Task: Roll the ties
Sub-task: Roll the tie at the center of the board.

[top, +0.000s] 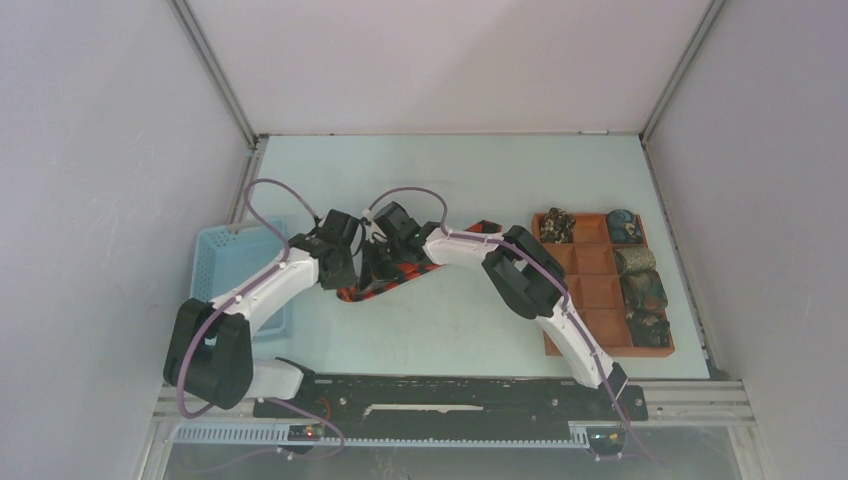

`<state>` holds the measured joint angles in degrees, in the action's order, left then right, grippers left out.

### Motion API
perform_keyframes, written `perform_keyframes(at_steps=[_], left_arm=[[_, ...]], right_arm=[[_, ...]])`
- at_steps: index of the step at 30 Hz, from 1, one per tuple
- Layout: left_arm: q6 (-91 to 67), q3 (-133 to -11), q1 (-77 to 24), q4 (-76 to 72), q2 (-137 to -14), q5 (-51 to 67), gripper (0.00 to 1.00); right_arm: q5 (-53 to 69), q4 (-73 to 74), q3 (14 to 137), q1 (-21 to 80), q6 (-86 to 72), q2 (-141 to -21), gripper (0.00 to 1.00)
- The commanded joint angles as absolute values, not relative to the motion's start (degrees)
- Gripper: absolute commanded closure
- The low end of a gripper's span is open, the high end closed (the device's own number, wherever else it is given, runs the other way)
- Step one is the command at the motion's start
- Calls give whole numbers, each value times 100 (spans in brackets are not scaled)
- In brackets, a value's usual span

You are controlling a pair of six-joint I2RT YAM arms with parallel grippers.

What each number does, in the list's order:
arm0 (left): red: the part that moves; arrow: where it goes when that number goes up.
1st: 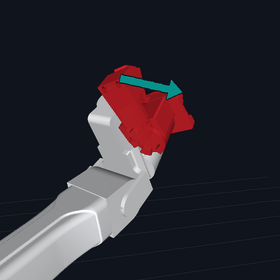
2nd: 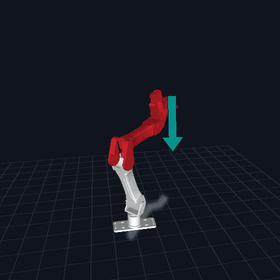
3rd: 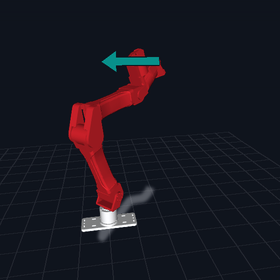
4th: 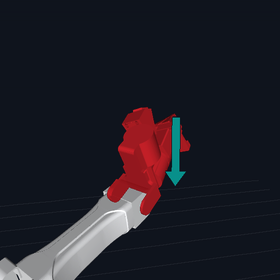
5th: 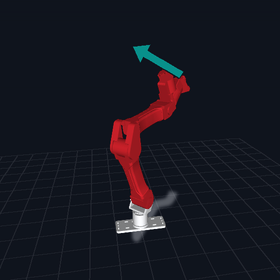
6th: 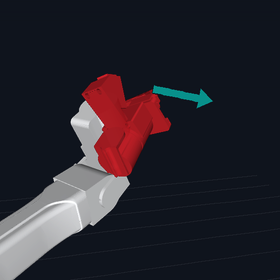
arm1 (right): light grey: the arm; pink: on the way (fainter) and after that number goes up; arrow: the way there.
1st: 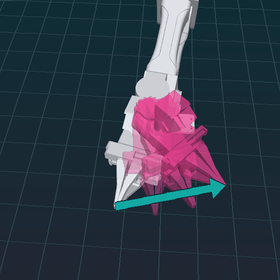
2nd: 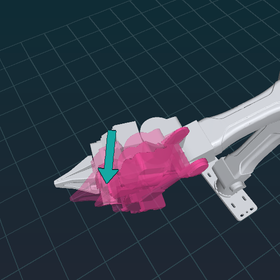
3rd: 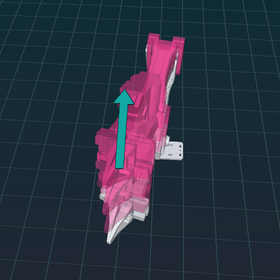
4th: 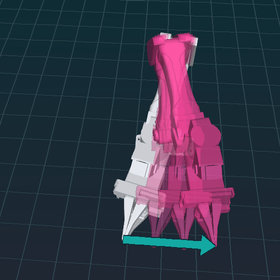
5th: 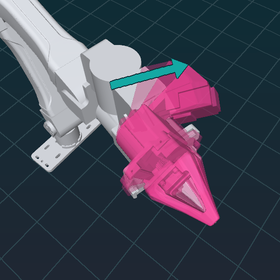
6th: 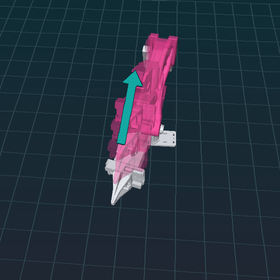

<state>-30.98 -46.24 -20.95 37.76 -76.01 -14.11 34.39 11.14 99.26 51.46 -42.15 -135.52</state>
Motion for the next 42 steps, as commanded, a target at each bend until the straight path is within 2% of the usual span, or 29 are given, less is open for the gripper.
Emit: perform_keyframes(at_steps=[1,10,18,29,42], left_arm=[[-2897,-5082,-2243,4257,-7802,-1909,82],[-2866,-5570,-2600,4857,-8341,-2590,82],[-2938,-6053,-2967,5453,-9019,-3181,82],[-3117,-6790,-3520,6274,-10077,-3822,84],[-3343,-7461,-3959,6692,-11021,-3909,84]], right_arm=[[3433,783,9781,5089,-4278,-13176,95],[3341,442,8529,4406,-4290,-12061,95],[3044,717,7823,3834,-4069,-11086,95],[2910,985,7339,3373,-3973,-10326,96],[2915,1061,6944,3045,-3938,-9735,97]])
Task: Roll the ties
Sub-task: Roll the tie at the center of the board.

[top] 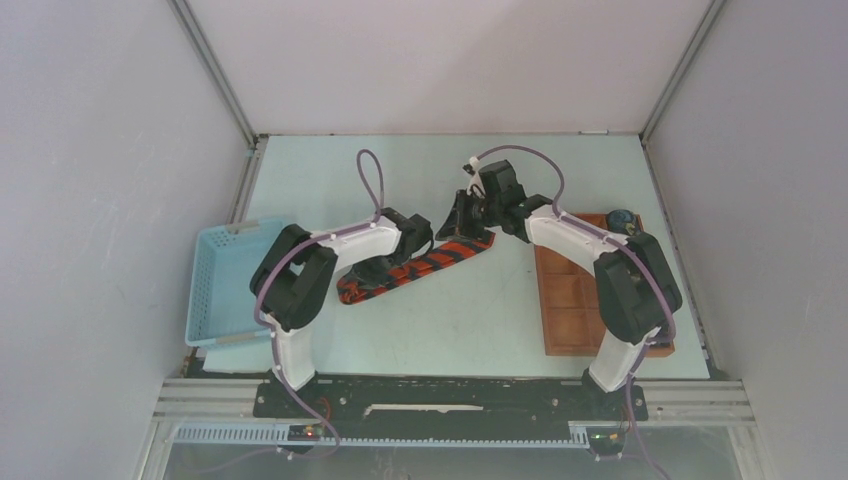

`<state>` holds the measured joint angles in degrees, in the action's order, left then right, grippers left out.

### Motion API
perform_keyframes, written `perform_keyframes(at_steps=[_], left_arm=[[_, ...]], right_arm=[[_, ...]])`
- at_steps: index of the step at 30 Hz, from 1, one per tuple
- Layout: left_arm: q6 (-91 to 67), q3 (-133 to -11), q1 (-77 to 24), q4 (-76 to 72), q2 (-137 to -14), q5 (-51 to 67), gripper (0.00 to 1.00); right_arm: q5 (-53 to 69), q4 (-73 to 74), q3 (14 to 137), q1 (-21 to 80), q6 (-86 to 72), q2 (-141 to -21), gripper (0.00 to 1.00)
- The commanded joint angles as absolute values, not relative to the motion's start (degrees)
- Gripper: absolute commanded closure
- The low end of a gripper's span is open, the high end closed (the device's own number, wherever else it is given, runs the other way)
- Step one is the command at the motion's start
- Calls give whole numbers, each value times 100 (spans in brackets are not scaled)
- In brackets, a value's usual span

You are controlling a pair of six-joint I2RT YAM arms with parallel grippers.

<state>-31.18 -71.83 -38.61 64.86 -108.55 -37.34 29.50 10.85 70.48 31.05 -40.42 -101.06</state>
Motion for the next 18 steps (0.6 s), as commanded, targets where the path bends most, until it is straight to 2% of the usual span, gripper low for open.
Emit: perform_keyframes(at_steps=[1,11,15,18], left_arm=[[-3359,-7519,-3990,6735,-11084,-3925,84],[-3483,-8071,-4136,7056,-11736,-3946,80],[-3551,-8190,-4176,7068,-11918,-3895,73],[-3606,-8240,-4184,7050,-11970,-3872,63]], right_arm=[[2923,1055,6917,3033,-3934,-9705,97],[2979,1072,6693,2866,-3881,-9412,97],[2987,1112,6643,2812,-3833,-9340,97],[3004,1109,6606,2793,-3817,-9304,97]])
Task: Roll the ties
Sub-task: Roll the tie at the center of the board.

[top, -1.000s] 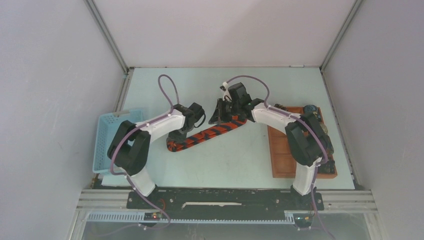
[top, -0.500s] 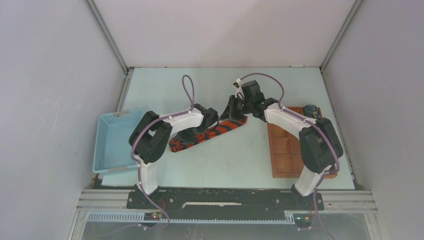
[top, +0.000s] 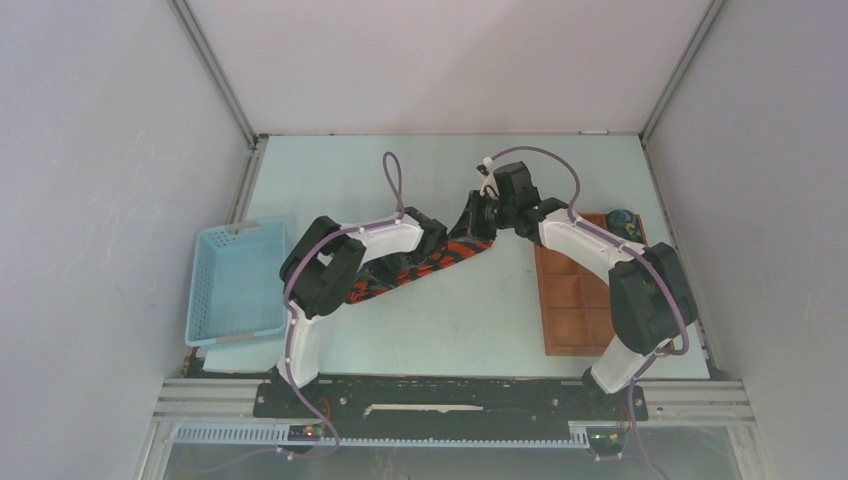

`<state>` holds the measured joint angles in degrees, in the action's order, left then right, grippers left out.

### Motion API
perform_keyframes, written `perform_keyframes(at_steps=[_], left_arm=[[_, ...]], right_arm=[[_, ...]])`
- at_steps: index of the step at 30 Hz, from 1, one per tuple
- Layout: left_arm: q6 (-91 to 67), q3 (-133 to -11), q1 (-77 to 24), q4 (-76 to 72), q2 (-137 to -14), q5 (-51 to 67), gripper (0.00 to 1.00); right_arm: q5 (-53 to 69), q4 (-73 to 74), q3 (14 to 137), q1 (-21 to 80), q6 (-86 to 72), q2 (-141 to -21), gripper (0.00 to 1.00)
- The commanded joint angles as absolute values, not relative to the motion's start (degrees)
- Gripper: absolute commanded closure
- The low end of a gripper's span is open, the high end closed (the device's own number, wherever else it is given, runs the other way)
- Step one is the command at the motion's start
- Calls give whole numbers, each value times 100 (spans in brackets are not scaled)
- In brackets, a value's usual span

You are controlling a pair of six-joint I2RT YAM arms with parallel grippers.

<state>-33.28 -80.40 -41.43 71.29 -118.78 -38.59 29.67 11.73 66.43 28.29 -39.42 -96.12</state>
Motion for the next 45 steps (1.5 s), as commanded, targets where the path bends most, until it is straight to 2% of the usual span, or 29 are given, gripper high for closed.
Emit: perform_keyframes(at_steps=[1,4,10,27,45], left_arm=[[-3614,-8262,-4196,7041,-11968,-3849,59],[-3612,-8341,-4193,6978,-11939,-3738,54],[-3584,-8454,-4201,6937,-11866,-3614,48],[-3619,-8133,-4199,6134,-11303,-2861,42],[-3492,-7847,-4169,6086,-10074,-3249,43]], right_arm=[[3000,1120,6597,2795,-3808,-9301,97],[2976,1137,6580,2795,-3792,-9279,97],[2905,1198,6583,2792,-3764,-9243,97],[2748,1346,6583,2843,-3736,-9102,97],[2090,1442,6583,3309,-3736,-8968,97]])
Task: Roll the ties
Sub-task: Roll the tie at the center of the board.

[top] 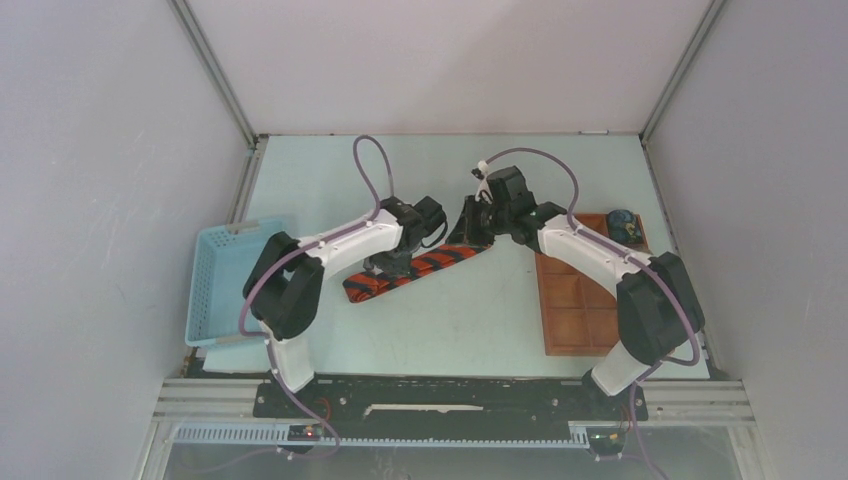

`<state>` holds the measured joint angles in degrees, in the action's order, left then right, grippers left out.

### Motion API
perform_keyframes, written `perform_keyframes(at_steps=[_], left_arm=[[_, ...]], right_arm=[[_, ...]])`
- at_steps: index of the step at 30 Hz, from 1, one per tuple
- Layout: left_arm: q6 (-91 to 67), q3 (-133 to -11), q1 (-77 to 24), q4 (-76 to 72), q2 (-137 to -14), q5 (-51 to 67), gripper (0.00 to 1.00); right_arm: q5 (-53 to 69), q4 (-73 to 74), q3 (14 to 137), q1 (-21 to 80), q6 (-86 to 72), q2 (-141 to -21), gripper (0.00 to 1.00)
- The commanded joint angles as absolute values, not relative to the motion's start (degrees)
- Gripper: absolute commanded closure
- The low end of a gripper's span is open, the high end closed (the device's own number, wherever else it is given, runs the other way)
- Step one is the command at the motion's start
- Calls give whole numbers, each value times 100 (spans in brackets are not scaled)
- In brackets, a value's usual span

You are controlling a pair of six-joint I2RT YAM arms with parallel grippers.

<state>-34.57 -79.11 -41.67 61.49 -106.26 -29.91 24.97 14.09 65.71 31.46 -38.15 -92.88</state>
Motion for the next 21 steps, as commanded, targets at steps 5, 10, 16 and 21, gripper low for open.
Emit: perform_keyframes(at_steps=[5,10,16,21], left_arm=[[-3307,-7607,-3799,5913,-9340,-3351,45],[-2745,-7442,-2949,5646,-8904,-2930,48],[-2214,-7403,-1867,5375,-9121,-2008,65],[-1954,-7497,-1361,5258,-9681,-1318,73]], right_arm=[[1431,1541,6574,3799,-3658,-8949,97],[998,1298,6583,4538,-3616,-9188,97],[1044,452,6585,5294,-3702,-9842,98],[1170,-157,6859,5714,-3830,-10555,100]])
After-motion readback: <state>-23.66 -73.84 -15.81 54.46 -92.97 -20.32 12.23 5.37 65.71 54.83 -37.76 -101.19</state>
